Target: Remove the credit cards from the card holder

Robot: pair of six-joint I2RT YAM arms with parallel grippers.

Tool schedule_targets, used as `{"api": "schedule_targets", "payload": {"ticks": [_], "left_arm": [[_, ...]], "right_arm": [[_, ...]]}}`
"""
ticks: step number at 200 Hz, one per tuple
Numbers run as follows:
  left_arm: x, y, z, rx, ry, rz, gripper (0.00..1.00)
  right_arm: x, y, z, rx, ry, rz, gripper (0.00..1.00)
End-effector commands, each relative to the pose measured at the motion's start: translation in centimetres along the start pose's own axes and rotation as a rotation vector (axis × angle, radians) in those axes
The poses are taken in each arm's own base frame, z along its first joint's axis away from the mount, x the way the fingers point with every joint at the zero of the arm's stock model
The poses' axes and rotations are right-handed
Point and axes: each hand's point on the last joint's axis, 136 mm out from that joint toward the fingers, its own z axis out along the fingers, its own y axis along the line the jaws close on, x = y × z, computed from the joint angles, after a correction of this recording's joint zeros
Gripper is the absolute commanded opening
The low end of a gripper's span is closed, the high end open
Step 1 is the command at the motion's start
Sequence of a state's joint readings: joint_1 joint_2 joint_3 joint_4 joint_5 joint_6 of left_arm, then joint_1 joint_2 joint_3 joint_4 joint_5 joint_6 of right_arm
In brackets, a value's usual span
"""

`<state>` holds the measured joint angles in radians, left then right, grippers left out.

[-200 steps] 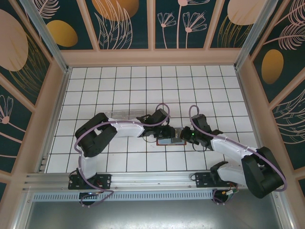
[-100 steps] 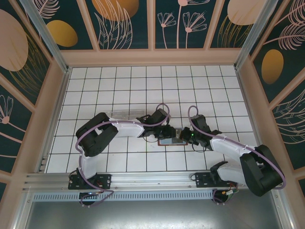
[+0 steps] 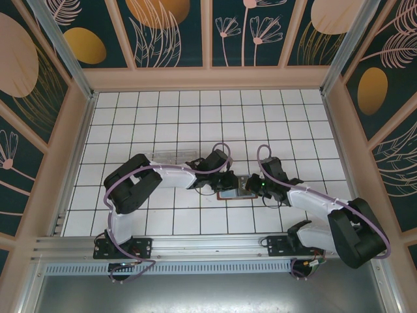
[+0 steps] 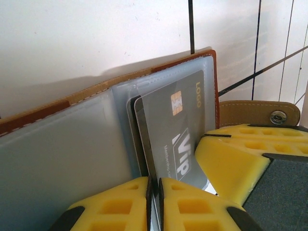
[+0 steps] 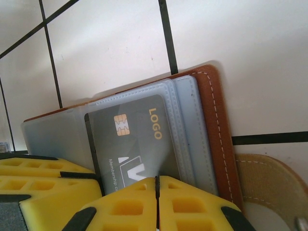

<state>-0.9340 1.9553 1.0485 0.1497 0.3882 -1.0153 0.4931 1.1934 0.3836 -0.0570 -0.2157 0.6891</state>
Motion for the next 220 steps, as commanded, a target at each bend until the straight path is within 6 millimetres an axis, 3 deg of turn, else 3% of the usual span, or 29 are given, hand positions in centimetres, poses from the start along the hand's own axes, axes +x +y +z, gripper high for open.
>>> {"api": "schedule_targets", "payload": {"ticks": [1, 42, 104, 168, 220], "left_arm": [[0.3, 0.0, 0.4, 0.012, 0.015, 0.01, 0.17], [0.4, 0.0, 0.4, 0.008, 0.016, 0.015, 0.2], [0.4, 0.2, 0.5, 0.006, 0.022, 0.017, 0.22], [0.5, -0.2, 0.7, 0.031, 0.03, 0.015, 0.22], [0.5, 0.1, 0.8, 0.02, 0.029, 0.002, 0.24]], "right_arm": [[0.0, 0.1, -0.6, 0.024, -0.004, -0.016, 0.1], [-1.8, -0.6, -2.4, 0.131, -0.072, -0.05, 0.13], [-0.4, -2.3, -0.5, 0.177, -0.002, -0.044, 0.08], [1.3, -1.6, 0.9, 0.097, 0.066, -0.026, 0.05], [1.3, -1.4, 0.8, 0.097, 0.062, -0.025, 0.05]]}}
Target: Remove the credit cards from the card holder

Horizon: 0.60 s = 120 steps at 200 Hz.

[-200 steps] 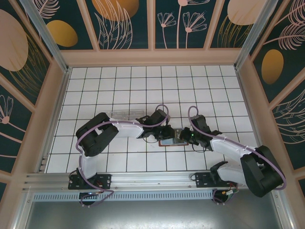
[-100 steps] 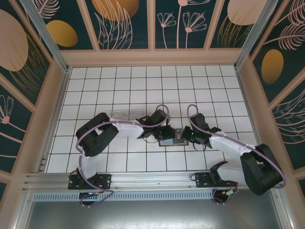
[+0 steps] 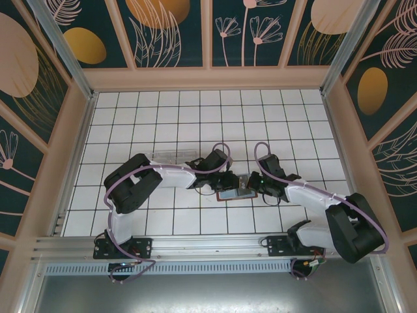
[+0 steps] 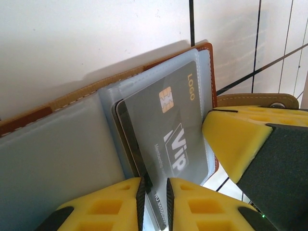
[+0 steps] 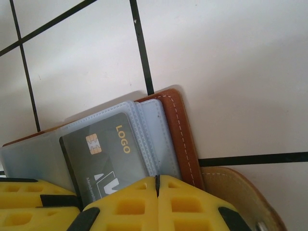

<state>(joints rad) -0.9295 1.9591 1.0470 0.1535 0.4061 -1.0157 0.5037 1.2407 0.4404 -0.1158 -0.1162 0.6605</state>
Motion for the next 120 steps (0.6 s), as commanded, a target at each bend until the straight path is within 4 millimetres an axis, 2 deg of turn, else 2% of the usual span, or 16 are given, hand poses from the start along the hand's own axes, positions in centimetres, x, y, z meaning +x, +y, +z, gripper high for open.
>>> {"api": "schedule_targets", "payload": {"ticks": [1, 41, 69, 120], "left_arm": [[0.4, 0.1, 0.8, 0.012, 0.016, 0.007, 0.24], [0.0, 1.3, -0.6, -0.077, -0.036, 0.018, 0.25], [-0.2, 1.5, -1.4, -0.098, -0.057, 0.021, 0.25], [0.1, 2.7, -1.3, -0.14, -0.052, 0.009, 0.25]], "right_arm": [[2.5, -0.4, 0.6, -0.005, 0.091, 0.0, 0.05], [2.4, -0.6, 0.5, 0.005, 0.083, 0.001, 0.05], [1.9, -0.6, -0.1, 0.016, 0.057, 0.003, 0.05], [0.7, -0.7, -2.0, 0.045, -0.003, -0.009, 0.06]]}}
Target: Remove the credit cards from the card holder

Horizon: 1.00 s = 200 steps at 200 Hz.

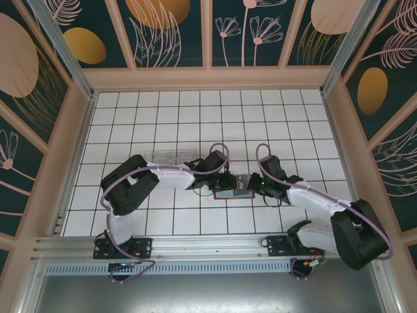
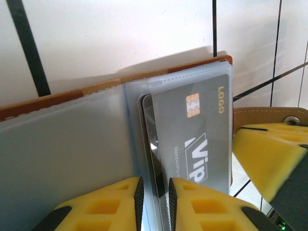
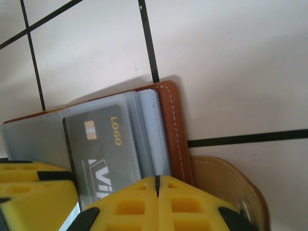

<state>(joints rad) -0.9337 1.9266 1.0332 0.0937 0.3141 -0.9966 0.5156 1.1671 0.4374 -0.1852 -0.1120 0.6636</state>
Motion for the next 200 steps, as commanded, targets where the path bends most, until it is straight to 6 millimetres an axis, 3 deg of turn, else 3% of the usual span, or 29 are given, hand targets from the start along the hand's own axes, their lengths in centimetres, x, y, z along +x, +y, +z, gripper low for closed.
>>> {"api": "schedule_targets", "payload": {"ticks": [1, 200], "left_arm": [[0.5, 1.4, -0.3, -0.059, 0.002, 0.002, 0.25], [0.7, -1.2, 0.2, 0.078, 0.034, 0.011, 0.22]], "right_arm": [[0.2, -0.8, -0.8, 0.047, -0.006, -0.004, 0.06], [2.8, 1.1, 2.1, 0.043, 0.097, -0.073, 0.06]]}}
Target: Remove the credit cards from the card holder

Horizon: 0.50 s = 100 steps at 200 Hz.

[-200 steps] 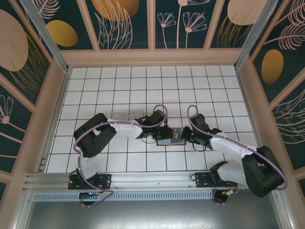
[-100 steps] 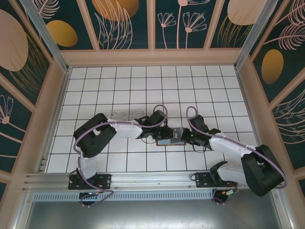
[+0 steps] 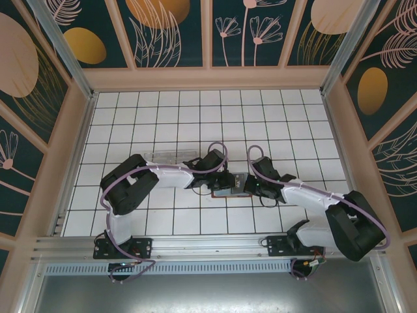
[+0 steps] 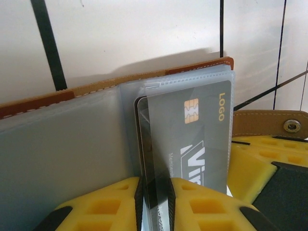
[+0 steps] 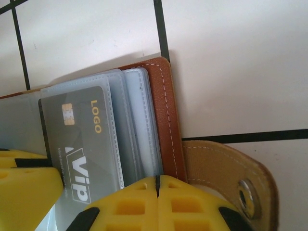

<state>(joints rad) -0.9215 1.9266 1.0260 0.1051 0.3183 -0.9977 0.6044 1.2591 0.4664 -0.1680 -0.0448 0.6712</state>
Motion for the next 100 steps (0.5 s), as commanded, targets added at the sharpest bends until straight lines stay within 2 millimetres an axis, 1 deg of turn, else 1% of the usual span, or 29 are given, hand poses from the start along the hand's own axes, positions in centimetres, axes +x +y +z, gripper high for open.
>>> {"api": "schedule_targets", "payload": {"ticks": [1, 7, 19, 41, 59, 77, 85, 100], "left_arm": [[1.09, -1.55, 0.27, 0.076, 0.041, 0.019, 0.22], [1.06, -1.65, 0.2, 0.081, 0.039, 0.019, 0.22], [0.99, -1.87, 0.03, 0.09, 0.035, 0.019, 0.18], [0.92, -2.12, -0.2, 0.098, 0.029, 0.021, 0.17], [0.88, -2.23, -0.37, 0.1, 0.025, 0.021, 0.1], [0.96, -2.12, -0.46, 0.096, 0.025, 0.022, 0.06], [0.95, -2.04, -0.54, 0.094, 0.023, 0.022, 0.01], [0.97, -1.84, -0.64, 0.087, 0.02, 0.022, 0.01]], "right_arm": [[1.71, 0.62, 0.79, -0.009, 0.073, -0.01, 0.06], [1.77, 0.59, 0.86, -0.008, 0.076, -0.011, 0.06], [1.86, 0.58, 0.96, -0.006, 0.079, -0.011, 0.06], [1.89, 0.51, 1.02, -0.003, 0.079, -0.009, 0.06], [1.96, 0.43, 1.01, -0.002, 0.08, -0.008, 0.06], [1.99, 0.3, 1.03, 0.003, 0.079, -0.007, 0.06], [2.03, 0.22, 1.03, 0.005, 0.079, -0.005, 0.06], [2.08, -0.06, 1.1, 0.013, 0.078, 0.0, 0.05]]}}
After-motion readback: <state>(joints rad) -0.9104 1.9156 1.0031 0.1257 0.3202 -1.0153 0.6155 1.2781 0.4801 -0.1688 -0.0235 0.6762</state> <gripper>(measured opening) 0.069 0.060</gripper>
